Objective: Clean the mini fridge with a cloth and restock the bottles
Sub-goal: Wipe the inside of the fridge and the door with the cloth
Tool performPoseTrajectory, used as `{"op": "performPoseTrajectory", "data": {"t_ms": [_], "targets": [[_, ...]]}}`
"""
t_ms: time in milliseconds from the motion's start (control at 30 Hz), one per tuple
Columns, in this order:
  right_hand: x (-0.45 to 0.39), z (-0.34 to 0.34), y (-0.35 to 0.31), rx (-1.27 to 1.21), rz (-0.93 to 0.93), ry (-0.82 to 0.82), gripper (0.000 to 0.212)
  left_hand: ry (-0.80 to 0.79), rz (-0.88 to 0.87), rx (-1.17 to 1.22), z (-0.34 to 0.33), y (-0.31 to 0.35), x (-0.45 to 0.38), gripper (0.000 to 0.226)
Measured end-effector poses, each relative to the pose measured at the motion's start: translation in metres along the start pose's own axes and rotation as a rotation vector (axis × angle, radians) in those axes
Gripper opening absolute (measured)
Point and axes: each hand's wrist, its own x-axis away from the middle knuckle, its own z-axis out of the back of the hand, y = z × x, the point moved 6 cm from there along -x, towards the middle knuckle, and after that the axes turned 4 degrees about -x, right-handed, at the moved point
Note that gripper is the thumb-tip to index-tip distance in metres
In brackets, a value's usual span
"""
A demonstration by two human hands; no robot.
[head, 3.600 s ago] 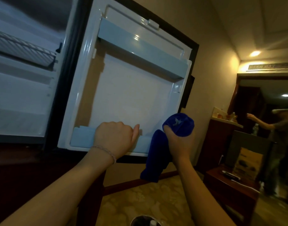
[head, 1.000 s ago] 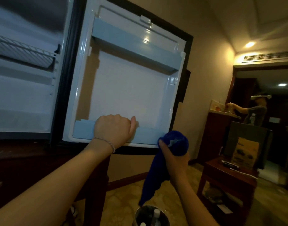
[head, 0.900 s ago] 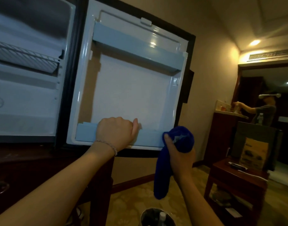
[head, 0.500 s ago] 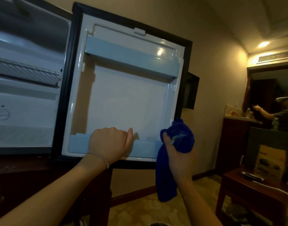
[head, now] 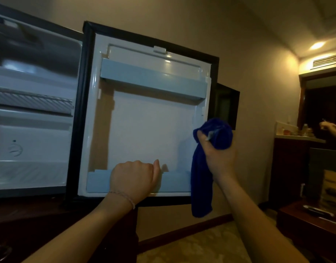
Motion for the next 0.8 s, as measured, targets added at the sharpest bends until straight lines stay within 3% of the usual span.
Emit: {"op": "performPoseTrajectory", "data": {"t_ms": [167,267,367,500,633,733,800], "targets": [[0.001,-0.001,0.024,0.032,-0.085,0.013,0.048,0.006,-0.052,-0.013,-0.008,-0.002,0.000,0.032],[0.030,0.013,0.061,0.031,-0.259,0.017,0.048,-0.008,-0.062,-0.013,-0.011,0.001,-0.001,0.051],[0.054,0.021,0.074,0.079,-0.329,-0.003,0.032,0.021,-0.055,-0.011,-0.007,0.005,-0.001,0.063],[0.034,0.013,0.052,0.114,-0.287,-0.047,0.026,0.022,-0.034,0.022,-0.007,0.002,-0.003,0.059],[-0.014,-0.008,0.016,0.081,-0.313,-0.052,0.047,0.020,-0.043,0.079,-0.007,-0.002,-0.004,0.044],[-0.044,-0.021,-0.020,0.053,-0.320,-0.019,0.019,-0.077,-0.053,0.195,-0.004,-0.003,-0.006,0.044],[-0.061,-0.026,-0.045,0.117,-0.238,0.037,0.014,-0.192,-0.061,0.237,-0.005,-0.004,-0.009,0.035]]}}
